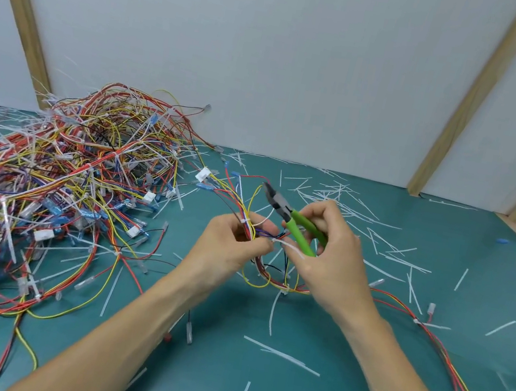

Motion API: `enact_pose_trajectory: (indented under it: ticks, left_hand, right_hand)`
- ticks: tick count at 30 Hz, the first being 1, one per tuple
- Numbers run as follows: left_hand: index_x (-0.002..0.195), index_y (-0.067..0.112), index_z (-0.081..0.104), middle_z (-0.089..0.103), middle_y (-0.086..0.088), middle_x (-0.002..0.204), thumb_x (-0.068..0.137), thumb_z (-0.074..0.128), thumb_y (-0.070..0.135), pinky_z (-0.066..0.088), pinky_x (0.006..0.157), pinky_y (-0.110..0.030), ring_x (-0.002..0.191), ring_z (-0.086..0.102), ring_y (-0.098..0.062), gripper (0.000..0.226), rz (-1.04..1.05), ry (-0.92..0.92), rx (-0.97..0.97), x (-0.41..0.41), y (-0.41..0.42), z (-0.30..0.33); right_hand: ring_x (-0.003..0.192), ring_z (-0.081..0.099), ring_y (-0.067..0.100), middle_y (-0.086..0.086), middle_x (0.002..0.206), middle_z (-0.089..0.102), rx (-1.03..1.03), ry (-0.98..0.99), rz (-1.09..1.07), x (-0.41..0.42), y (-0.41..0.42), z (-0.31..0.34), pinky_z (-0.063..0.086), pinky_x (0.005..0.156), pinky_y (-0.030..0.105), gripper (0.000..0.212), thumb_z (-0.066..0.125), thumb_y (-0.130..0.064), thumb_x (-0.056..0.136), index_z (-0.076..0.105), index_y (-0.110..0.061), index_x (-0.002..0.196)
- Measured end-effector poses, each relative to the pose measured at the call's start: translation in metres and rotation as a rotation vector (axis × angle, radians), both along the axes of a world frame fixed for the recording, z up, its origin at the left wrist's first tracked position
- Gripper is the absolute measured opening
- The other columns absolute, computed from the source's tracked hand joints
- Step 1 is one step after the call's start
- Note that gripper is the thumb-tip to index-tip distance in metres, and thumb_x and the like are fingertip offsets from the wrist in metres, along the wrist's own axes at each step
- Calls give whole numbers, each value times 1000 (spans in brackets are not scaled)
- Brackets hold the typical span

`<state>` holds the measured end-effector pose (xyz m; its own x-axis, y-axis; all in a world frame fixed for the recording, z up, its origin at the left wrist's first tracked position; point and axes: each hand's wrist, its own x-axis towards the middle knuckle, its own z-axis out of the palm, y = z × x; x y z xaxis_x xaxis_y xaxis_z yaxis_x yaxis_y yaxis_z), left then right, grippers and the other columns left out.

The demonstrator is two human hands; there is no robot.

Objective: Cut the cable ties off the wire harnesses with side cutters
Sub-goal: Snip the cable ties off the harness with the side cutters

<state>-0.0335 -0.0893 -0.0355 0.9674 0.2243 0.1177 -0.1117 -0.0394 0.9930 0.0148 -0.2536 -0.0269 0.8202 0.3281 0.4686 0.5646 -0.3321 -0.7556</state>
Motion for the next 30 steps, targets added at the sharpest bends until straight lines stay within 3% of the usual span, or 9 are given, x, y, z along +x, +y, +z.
enact_pose_trajectory:
  ticks: [3, 6, 11, 15, 17, 20, 23, 30]
  left_hand:
    - [83, 15, 73, 71, -1, 76, 87, 69, 2, 57, 82, -28, 72, 65, -15, 14, 1, 22, -107, 1, 0, 0]
    - [89, 7, 73, 71, -2, 72, 93, 66, 9, 61, 71, -29, 66, 66, -16, 9, 97, 81, -179, 4, 3, -3]
    - [91, 2, 70, 77, -6, 78, 91, 72, 24, 59, 73, -32, 71, 74, -18, 22, 76, 189, -49, 3, 6, -6]
    - [114, 4, 61, 77, -16, 97, 77, 84, 22, 58, 92, -39, 92, 75, -31, 47, -148, 197, -253, 4, 6, -3]
    - [120, 5, 57, 76, -18, 96, 74, 85, 12, 59, 89, -35, 90, 75, -30, 55, -222, 187, -293, 4, 6, -4]
    - [110, 5, 67, 75, -9, 84, 82, 79, 2, 56, 74, -23, 74, 72, -20, 31, -165, 130, -179, 3, 4, -6]
    - [99, 7, 72, 75, -7, 78, 83, 77, 1, 52, 67, -15, 66, 69, -13, 17, -79, 77, -121, 3, 3, -7]
    - [87, 10, 67, 69, 2, 66, 93, 66, 1, 51, 69, -17, 63, 64, -11, 10, -30, 55, -14, 4, 1, -11]
  right_hand:
    - [88, 70, 26, -8, 90, 76, 30, 38, 21, 2, -3, 1, 56, 83, 45, 35, 83, -16, 81, 54, -29, 95]
    - [81, 70, 20, -8, 86, 77, 111, 68, 16, 2, -2, 1, 56, 79, 38, 31, 79, -18, 82, 53, -33, 90]
    - [74, 67, 15, -8, 82, 74, 92, 91, -55, 5, 3, -7, 52, 68, 25, 29, 79, -19, 85, 54, -31, 92]
    - [60, 57, 6, -5, 78, 72, 150, 119, -142, 8, 5, -11, 41, 58, 16, 28, 77, -20, 87, 52, -30, 93]
    - [55, 51, 8, -2, 76, 72, 170, 187, -158, 10, 4, -11, 39, 54, 17, 26, 76, -20, 88, 53, -28, 95]
    - [51, 42, 14, -10, 65, 69, 218, 353, -122, 13, 5, -13, 37, 52, 25, 25, 76, -16, 88, 54, -20, 99]
    - [49, 45, 14, -12, 55, 61, 279, 512, -114, 14, 7, -16, 37, 55, 28, 23, 76, -12, 88, 57, -16, 101]
    - [44, 48, 20, 2, 57, 57, 327, 791, -36, 10, 5, -9, 43, 43, 23, 22, 75, -10, 89, 57, -11, 102]
